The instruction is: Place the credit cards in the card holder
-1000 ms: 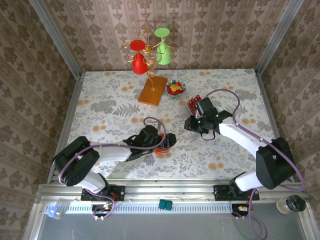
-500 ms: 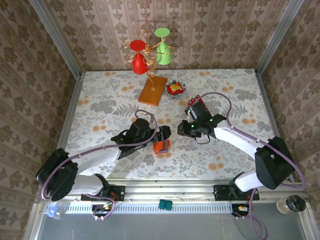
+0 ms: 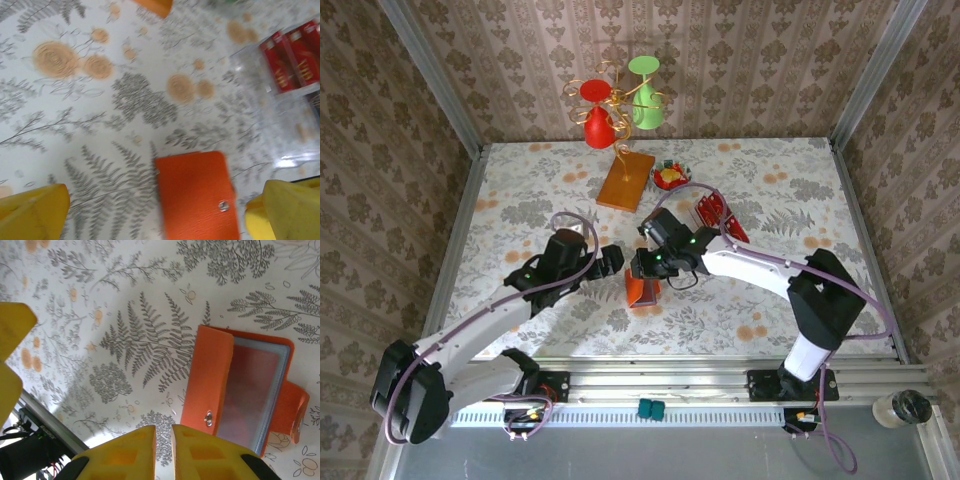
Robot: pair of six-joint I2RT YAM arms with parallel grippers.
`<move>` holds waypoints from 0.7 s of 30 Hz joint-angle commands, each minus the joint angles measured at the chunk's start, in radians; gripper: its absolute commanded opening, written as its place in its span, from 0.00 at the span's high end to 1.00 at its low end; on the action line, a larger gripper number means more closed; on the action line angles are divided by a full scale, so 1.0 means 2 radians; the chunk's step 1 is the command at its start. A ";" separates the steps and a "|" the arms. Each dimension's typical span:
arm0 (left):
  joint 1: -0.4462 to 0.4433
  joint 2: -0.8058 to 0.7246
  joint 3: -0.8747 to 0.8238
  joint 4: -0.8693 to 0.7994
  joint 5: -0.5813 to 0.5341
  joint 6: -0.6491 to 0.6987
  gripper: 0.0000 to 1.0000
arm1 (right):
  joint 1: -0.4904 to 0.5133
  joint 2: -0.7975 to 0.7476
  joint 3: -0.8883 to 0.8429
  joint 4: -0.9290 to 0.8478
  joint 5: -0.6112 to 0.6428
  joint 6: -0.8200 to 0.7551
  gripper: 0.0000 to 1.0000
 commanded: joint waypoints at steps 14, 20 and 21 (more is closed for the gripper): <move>-0.010 0.048 -0.002 -0.021 -0.073 0.080 0.00 | 0.003 0.019 -0.066 0.032 0.026 0.012 0.86; -0.025 0.082 0.010 -0.019 -0.058 0.089 0.00 | 0.003 0.032 -0.077 0.047 0.022 0.017 0.87; -0.027 0.089 0.012 -0.019 -0.054 0.091 0.00 | 0.003 0.033 -0.079 0.049 0.021 0.018 0.87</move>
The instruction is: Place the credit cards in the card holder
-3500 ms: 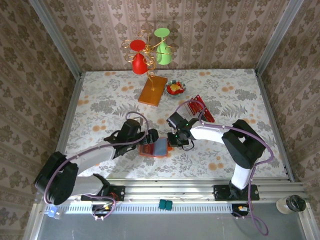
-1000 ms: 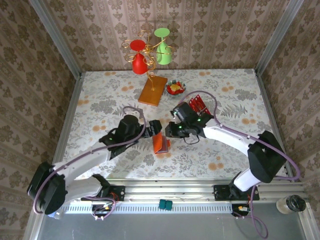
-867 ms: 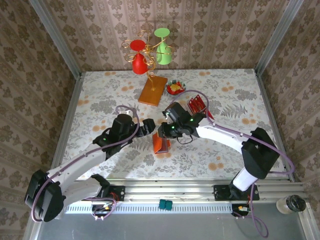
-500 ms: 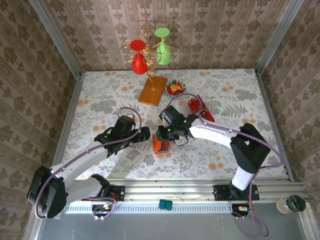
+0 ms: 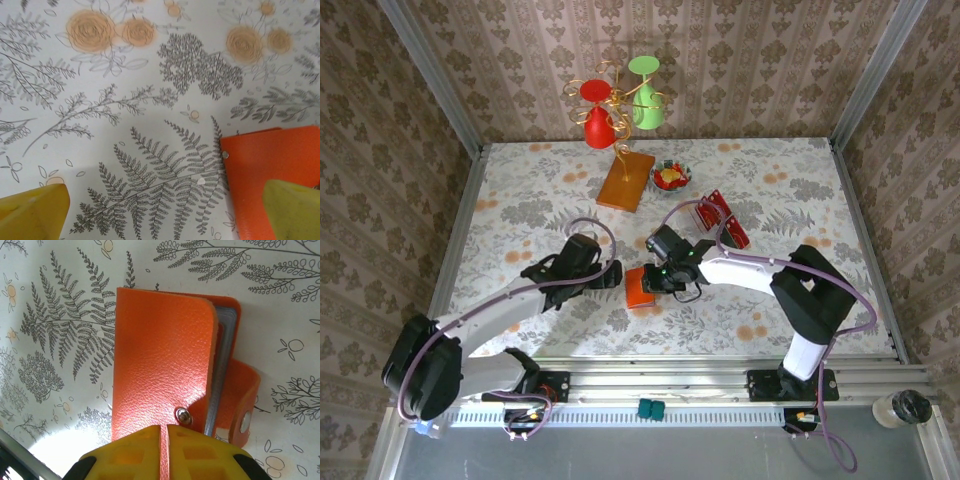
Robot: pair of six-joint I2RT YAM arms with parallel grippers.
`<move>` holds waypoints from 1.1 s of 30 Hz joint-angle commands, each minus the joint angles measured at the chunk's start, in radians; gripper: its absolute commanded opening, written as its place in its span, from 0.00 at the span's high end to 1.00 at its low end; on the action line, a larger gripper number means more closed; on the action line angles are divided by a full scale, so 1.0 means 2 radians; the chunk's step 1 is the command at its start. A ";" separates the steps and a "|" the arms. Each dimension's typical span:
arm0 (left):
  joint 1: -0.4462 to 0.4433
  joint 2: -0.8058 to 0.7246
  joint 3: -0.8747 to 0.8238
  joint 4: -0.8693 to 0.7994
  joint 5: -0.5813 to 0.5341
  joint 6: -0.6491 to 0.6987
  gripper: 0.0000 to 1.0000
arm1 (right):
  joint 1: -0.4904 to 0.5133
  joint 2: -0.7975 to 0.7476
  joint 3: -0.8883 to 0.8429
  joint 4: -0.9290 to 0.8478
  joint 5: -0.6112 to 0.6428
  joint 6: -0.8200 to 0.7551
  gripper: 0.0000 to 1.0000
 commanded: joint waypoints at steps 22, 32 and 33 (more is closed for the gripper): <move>-0.057 0.108 0.032 0.047 0.012 0.018 0.00 | 0.003 0.011 -0.036 0.028 0.005 0.020 0.87; -0.065 0.136 0.030 0.054 0.014 0.015 0.00 | 0.002 0.010 -0.033 0.025 0.003 0.018 0.87; -0.066 0.138 0.028 0.054 0.014 0.014 0.00 | 0.003 0.009 -0.033 0.023 0.003 0.017 0.88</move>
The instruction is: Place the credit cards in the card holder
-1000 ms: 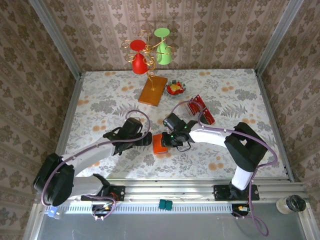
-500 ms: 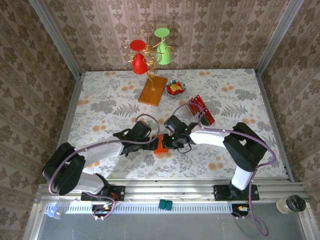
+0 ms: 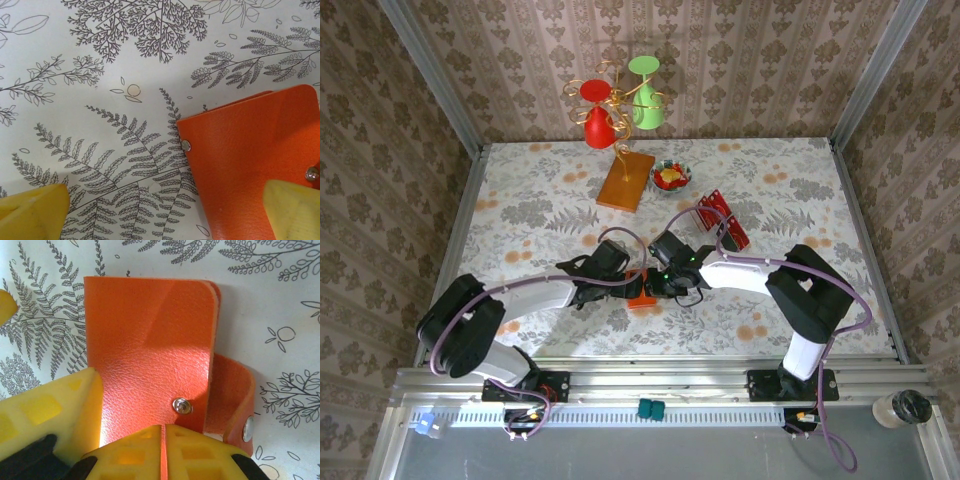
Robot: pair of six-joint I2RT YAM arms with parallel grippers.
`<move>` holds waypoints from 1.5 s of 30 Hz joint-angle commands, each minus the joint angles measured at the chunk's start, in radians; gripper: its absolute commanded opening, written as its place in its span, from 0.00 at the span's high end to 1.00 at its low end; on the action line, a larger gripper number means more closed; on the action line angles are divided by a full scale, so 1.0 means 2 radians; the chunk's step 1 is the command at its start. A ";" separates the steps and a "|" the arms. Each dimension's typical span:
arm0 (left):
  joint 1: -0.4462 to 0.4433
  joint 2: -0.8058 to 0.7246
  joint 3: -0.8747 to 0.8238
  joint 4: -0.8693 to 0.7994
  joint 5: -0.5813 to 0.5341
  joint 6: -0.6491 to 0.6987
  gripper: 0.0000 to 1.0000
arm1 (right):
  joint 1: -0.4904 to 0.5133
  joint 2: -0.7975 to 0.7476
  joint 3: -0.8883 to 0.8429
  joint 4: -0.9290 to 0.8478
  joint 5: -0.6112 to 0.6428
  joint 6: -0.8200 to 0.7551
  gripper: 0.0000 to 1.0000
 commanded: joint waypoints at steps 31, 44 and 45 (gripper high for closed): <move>-0.057 0.019 0.017 -0.059 -0.094 0.027 0.00 | -0.022 -0.049 -0.010 -0.024 -0.009 0.007 0.87; -0.055 -0.002 0.016 -0.064 -0.089 0.015 0.00 | 0.001 -0.010 -0.031 0.015 -0.008 0.033 0.90; -0.053 -0.009 0.017 -0.065 -0.088 0.012 0.00 | 0.001 -0.009 -0.034 0.016 -0.007 0.034 0.90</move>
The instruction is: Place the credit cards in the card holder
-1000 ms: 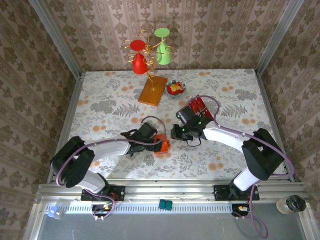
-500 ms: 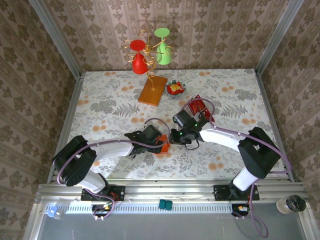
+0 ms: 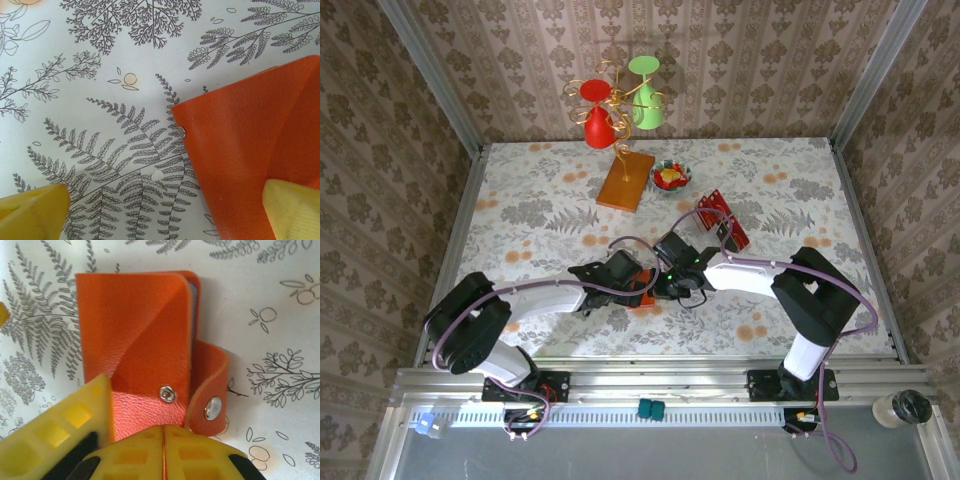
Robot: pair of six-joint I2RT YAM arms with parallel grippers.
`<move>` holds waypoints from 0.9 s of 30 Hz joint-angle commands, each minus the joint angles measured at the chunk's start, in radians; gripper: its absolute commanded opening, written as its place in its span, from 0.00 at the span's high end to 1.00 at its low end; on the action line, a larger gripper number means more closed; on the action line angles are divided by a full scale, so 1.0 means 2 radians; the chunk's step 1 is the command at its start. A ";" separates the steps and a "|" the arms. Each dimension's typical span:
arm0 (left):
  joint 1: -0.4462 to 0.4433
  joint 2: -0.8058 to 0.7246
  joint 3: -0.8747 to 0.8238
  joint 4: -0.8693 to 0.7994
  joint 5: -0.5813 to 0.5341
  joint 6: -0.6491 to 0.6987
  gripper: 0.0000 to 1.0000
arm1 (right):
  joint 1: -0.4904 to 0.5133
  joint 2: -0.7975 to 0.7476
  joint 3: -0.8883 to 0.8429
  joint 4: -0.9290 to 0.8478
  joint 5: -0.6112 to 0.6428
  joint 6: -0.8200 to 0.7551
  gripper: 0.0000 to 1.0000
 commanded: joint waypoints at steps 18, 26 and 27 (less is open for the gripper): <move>0.074 -0.042 -0.016 0.022 0.121 0.020 0.00 | 0.003 0.013 -0.026 0.019 -0.001 0.016 0.91; 0.077 -0.016 -0.016 0.021 0.113 0.039 0.00 | 0.003 0.013 -0.026 0.020 -0.001 0.016 0.91; 0.077 -0.012 -0.016 0.020 0.111 0.040 0.00 | 0.003 0.013 -0.026 0.020 -0.001 0.016 0.91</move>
